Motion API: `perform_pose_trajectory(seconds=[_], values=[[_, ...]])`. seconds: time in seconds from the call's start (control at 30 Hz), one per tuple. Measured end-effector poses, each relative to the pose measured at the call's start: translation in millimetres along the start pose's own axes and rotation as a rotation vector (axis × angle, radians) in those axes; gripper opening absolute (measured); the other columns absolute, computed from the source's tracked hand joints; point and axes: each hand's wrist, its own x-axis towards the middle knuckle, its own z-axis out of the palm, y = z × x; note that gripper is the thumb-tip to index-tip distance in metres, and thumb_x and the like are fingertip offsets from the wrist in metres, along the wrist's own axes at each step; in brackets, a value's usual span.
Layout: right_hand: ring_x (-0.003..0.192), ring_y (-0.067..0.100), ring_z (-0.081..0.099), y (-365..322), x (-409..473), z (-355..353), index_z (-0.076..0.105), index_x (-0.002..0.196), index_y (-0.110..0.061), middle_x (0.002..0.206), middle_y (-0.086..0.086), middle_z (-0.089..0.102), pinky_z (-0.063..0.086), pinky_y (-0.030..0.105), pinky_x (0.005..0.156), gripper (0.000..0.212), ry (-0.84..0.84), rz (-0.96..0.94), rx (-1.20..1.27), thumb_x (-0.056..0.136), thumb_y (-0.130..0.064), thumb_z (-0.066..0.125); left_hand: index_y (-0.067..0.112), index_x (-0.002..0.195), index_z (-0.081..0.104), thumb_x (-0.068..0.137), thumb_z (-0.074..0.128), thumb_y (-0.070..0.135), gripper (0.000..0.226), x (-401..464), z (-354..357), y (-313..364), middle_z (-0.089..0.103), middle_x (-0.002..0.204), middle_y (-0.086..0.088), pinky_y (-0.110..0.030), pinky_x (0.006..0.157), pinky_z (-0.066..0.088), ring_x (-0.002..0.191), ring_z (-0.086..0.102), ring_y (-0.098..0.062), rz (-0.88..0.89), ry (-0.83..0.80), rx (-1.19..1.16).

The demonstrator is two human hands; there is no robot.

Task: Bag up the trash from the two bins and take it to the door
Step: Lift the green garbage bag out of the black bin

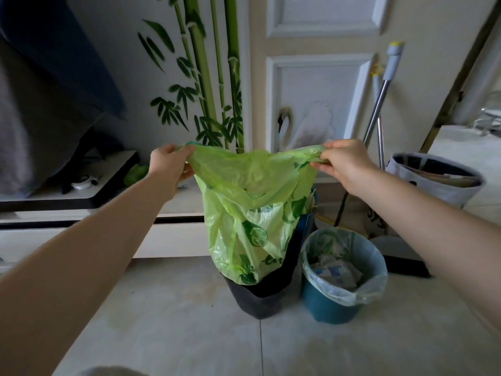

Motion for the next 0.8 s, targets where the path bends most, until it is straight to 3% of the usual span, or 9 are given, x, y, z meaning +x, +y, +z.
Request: perform_pose_trajectory(seconds=[0.07, 0.17, 0.27, 0.37, 0.43, 0.5, 0.6, 0.8], values=[[0.084, 0.026, 0.066, -13.6, -11.2, -7.9, 0.060, 0.094, -0.001, 0.092, 0.013, 0.058, 0.059, 0.023, 0.059, 0.023, 0.017, -0.018, 0.016, 0.080, 0.016, 0.056, 0.015, 0.084, 0.062, 0.085, 0.069, 0.013, 0.008, -10.5, -10.2, 12.9, 0.067, 0.088, -0.007, -0.031, 0.061, 0.061, 0.075, 0.069, -0.021, 0.019, 0.004, 0.030], [0.086, 0.027, 0.066, -28.2, -29.5, -21.6, 0.061, 0.082, 0.000, 0.092, 0.015, 0.059, 0.060, 0.025, 0.061, 0.014, 0.018, -0.032, 0.003, 0.080, 0.014, 0.057, 0.013, 0.090, 0.062, 0.086, 0.067, 0.010, 0.008, -22.7, -29.5, 25.2, 0.067, 0.093, -0.010, -0.032, 0.064, 0.060, 0.079, 0.069, -0.023, 0.043, 0.025, 0.106], [0.084, 0.026, 0.067, -34.3, -46.0, -37.5, 0.064, 0.093, 0.004, 0.096, 0.016, 0.062, 0.061, 0.026, 0.061, 0.016, 0.014, -0.065, -0.058, 0.080, 0.012, 0.061, 0.013, 0.091, 0.062, 0.087, 0.064, 0.005, 0.009, -35.1, -49.5, 31.5, 0.066, 0.094, -0.013, -0.035, 0.069, 0.060, 0.080, 0.068, -0.026, 0.054, 0.048, 0.181], [0.065, 0.022, 0.067, -35.1, -60.5, -54.4, 0.066, 0.096, 0.002, 0.084, 0.016, 0.064, 0.058, 0.024, 0.050, 0.017, 0.055, -0.098, -0.160, 0.080, 0.008, 0.063, 0.019, 0.081, 0.062, 0.086, 0.061, -0.001, 0.021, -50.7, -67.3, 32.3, 0.064, 0.084, -0.011, -0.027, 0.058, 0.060, 0.068, 0.065, -0.024, 0.051, 0.048, 0.278], [0.047, 0.014, 0.064, -32.5, -69.0, -64.8, 0.067, 0.087, -0.002, 0.070, 0.014, 0.063, 0.053, 0.022, 0.042, 0.010, 0.080, -0.108, -0.245, 0.079, 0.004, 0.064, 0.018, 0.084, 0.064, 0.085, 0.061, -0.004, 0.022, -61.9, -76.3, 30.9, 0.063, 0.077, -0.010, -0.022, 0.048, 0.057, 0.057, 0.060, -0.021, 0.049, 0.024, 0.316], [0.040, 0.010, 0.060, -27.4, -75.7, -74.3, 0.066, 0.076, -0.006, 0.066, 0.012, 0.063, 0.051, 0.021, 0.040, 0.006, 0.114, -0.101, -0.287, 0.078, 0.000, 0.065, 0.015, 0.090, 0.066, 0.083, 0.063, -0.005, 0.022, -72.0, -83.8, 27.8, 0.062, 0.073, -0.011, -0.025, 0.047, 0.056, 0.051, 0.057, -0.020, 0.053, 0.015, 0.348], [0.038, 0.009, 0.058, -17.8, -83.1, -88.1, 0.066, 0.076, -0.007, 0.064, 0.010, 0.062, 0.051, 0.022, 0.042, 0.003, 0.142, -0.072, -0.297, 0.077, -0.004, 0.067, 0.014, 0.100, 0.064, 0.081, 0.069, -0.003, 0.026, -84.5, -93.6, 19.9, 0.063, 0.075, -0.013, -0.029, 0.053, 0.059, 0.052, 0.057, -0.021, 0.025, 0.025, 0.380], [0.042, 0.016, 0.057, 16.3, -102.6, -104.9, 0.066, 0.067, -0.011, 0.056, 0.009, 0.062, 0.052, 0.026, 0.050, 0.008, 0.100, 0.013, -0.450, 0.074, -0.015, 0.066, 0.006, 0.103, 0.063, 0.078, 0.076, 0.000, 0.029, -104.8, -111.2, -20.2, 0.063, 0.075, -0.014, -0.026, 0.049, 0.058, 0.048, 0.061, -0.020, -0.096, -0.013, 0.499]])
